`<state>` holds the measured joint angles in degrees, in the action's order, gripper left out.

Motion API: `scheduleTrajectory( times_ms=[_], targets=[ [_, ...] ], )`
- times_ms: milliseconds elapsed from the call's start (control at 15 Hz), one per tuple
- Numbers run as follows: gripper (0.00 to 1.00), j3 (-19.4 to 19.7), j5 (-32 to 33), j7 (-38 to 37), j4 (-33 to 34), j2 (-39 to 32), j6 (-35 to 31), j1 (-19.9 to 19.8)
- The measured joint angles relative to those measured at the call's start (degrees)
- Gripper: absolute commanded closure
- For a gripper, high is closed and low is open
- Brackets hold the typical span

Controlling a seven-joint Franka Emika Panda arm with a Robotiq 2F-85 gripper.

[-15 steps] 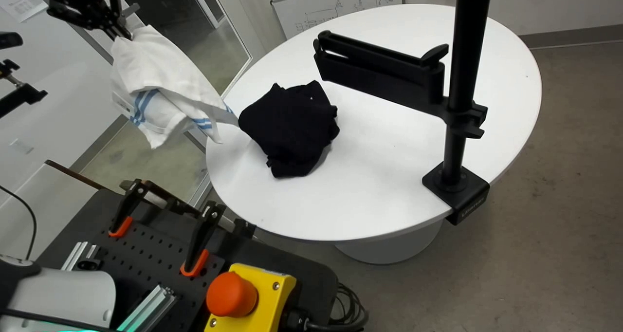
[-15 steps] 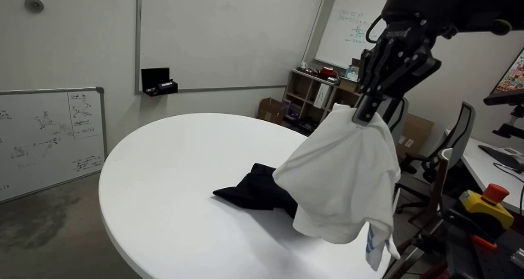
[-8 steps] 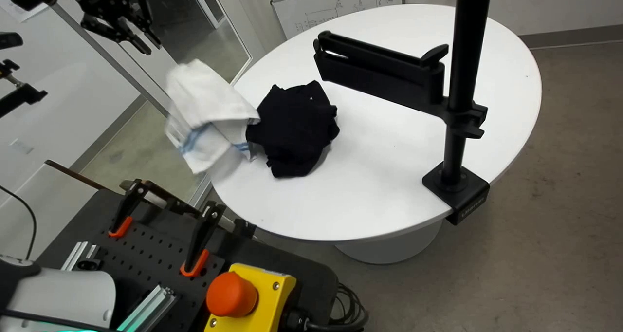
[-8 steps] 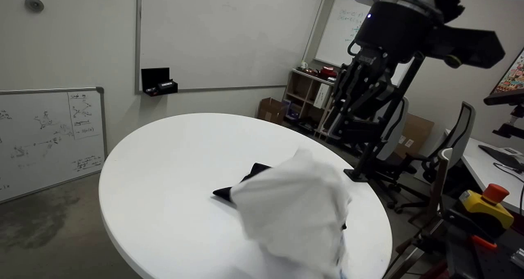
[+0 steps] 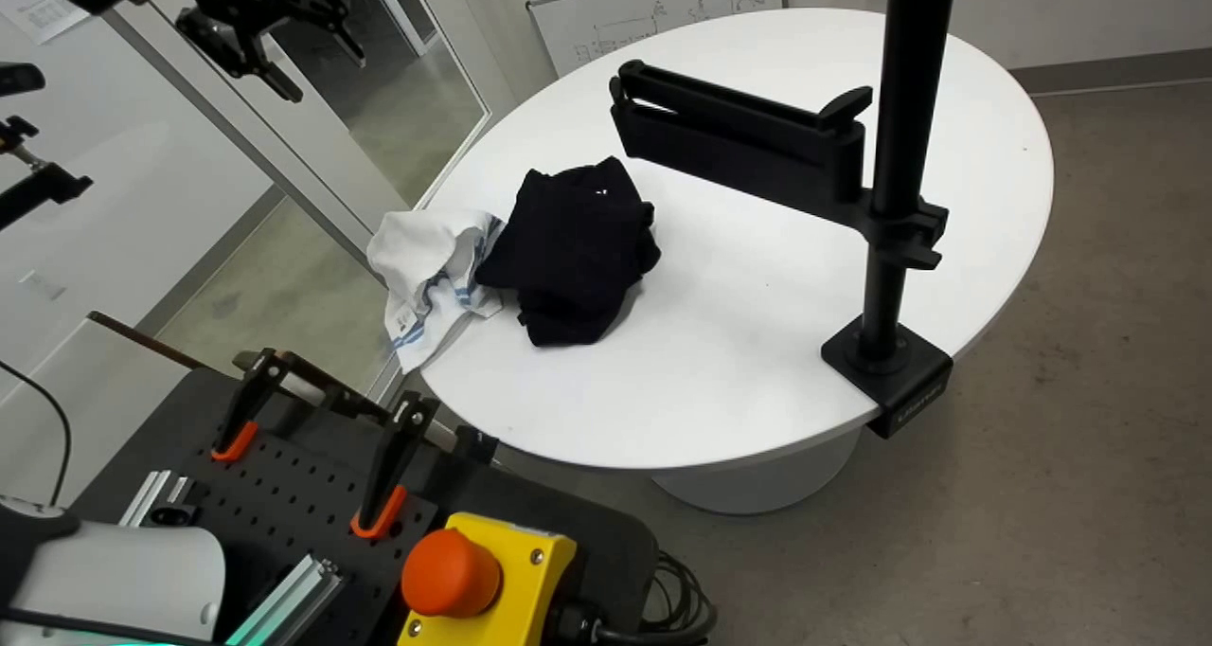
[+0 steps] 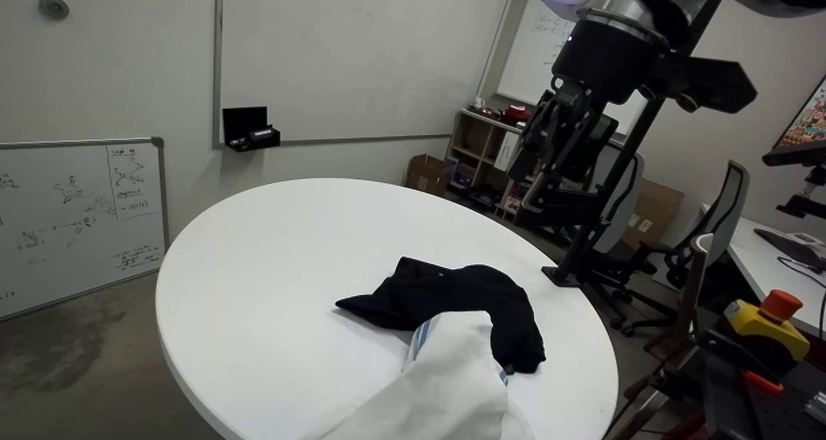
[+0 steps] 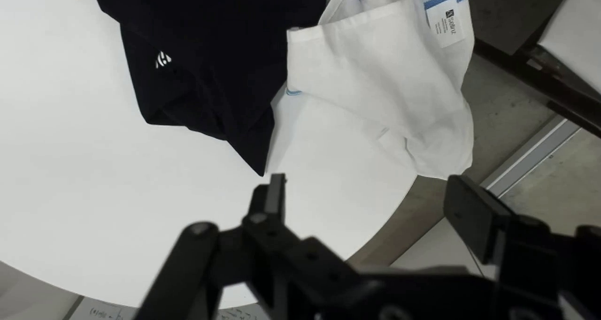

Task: Unhang the towel from the object and put it on the table

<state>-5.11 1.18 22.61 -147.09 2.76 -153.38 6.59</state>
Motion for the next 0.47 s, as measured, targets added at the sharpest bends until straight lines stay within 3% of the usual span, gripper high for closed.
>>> scheduleTrajectory(
  times_ms=[133, 333, 467],
  targets=[
    [0.0, 0.6, 2.3, -2.0, 0.5, 0.3, 1.9, -1.2],
    [0.0, 1.6, 5.5, -4.2, 2.5, 2.0, 13.0, -3.0],
    [0.0, 1.8, 5.6, -4.2, 2.7, 2.5, 13.9, -3.2]
  ],
)
